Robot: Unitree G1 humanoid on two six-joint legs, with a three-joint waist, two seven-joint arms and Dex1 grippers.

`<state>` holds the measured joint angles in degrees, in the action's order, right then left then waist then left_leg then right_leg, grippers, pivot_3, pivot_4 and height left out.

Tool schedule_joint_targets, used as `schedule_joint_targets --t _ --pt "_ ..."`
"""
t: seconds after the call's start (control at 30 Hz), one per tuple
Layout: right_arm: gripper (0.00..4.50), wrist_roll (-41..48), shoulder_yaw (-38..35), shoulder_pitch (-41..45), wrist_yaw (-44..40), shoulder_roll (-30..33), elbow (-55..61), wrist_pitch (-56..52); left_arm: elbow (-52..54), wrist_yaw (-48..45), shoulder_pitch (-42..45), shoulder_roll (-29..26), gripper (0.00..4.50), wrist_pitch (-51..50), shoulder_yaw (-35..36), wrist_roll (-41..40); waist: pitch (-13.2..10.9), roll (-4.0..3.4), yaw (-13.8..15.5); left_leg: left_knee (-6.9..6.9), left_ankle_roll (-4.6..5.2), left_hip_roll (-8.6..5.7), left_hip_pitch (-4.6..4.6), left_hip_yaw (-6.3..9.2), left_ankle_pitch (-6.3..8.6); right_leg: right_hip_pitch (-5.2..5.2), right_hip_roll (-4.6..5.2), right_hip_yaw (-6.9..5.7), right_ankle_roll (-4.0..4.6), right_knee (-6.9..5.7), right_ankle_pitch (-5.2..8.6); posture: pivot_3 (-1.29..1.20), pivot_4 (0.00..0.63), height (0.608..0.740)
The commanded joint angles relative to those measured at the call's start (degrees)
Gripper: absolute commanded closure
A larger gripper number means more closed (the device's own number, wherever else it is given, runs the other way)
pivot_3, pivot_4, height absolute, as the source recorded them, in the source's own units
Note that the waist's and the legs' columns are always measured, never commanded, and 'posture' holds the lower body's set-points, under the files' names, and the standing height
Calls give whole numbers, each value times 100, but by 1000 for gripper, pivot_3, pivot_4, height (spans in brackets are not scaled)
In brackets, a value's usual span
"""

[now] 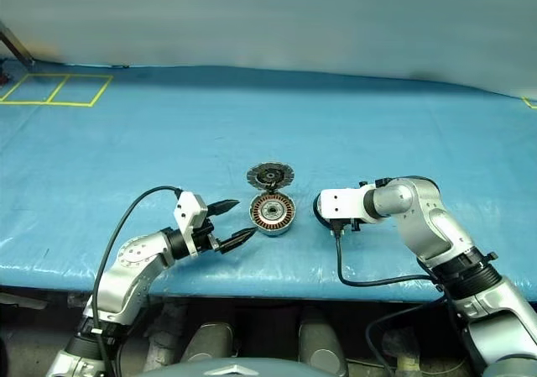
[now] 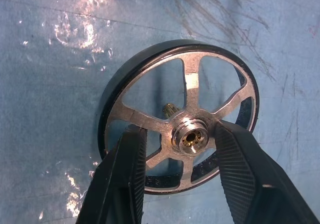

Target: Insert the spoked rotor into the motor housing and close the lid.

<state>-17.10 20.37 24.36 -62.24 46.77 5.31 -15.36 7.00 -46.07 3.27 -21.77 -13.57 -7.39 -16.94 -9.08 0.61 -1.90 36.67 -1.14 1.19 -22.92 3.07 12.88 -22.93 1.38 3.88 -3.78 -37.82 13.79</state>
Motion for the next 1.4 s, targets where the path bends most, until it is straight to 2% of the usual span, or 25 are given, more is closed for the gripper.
schedule_joint_targets --t 0.03,0.17,0.33,0.5,0.63,0.87,1.1,1.4 --pt "2822 567 -638 -332 153 -158 603 -447 381 -121 2 -56 0 -40 -59 -128 0 0 2 0 0 0 0 0 0 0 0 0 1 0 0 0 150 740" --pt "2822 1032 -1221 -884 448 -340 1324 -878 518 -275 -16 -143 0 -93 -132 -158 0 -1 3 -2 1 0 -2 2 1 -1 0 0 -2 0 2 0 150 740" --pt "2822 1545 -1562 -1294 776 -661 1981 -1271 256 -554 145 -243 0 53 -140 -181 -1 -1 -10 7 2 2 -1 0 1 0 -3 0 -6 -1 8 0 150 740" --pt "2822 2256 -1749 -1522 1083 -1206 2561 -1681 12 -753 117 -334 0 293 -72 -147 -2 -3 -23 14 2 4 -1 -3 2 2 -5 4 4 -3 14 0 150 740" --pt "2822 2644 -1599 -1469 1272 -1498 2846 -1884 -284 -824 47 -442 0 537 74 -137 -2 -1 -15 18 2 3 -3 -2 2 2 -3 4 8 -2 16 0 150 740" --pt "2822 2547 -1165 -1105 1587 -1720 2253 -1703 -388 -809 -83 -525 0 766 156 -133 -2 -2 -18 18 3 4 -2 -2 2 2 -3 3 16 -3 21 0 150 740" --pt "2822 2065 -521 -732 1558 -1514 1677 -1350 -398 -810 -111 -506 0 860 149 -151 -2 -2 -14 15 5 4 -4 -2 3 0 -2 2 17 -1 21 0 150 740" --pt "2822 1685 -132 -413 1415 -1197 1446 -1097 -485 -746 -125 -415 0 912 113 -129 -2 -2 -15 15 5 4 -4 -2 3 0 -3 1 17 -1 21 0 150 740"
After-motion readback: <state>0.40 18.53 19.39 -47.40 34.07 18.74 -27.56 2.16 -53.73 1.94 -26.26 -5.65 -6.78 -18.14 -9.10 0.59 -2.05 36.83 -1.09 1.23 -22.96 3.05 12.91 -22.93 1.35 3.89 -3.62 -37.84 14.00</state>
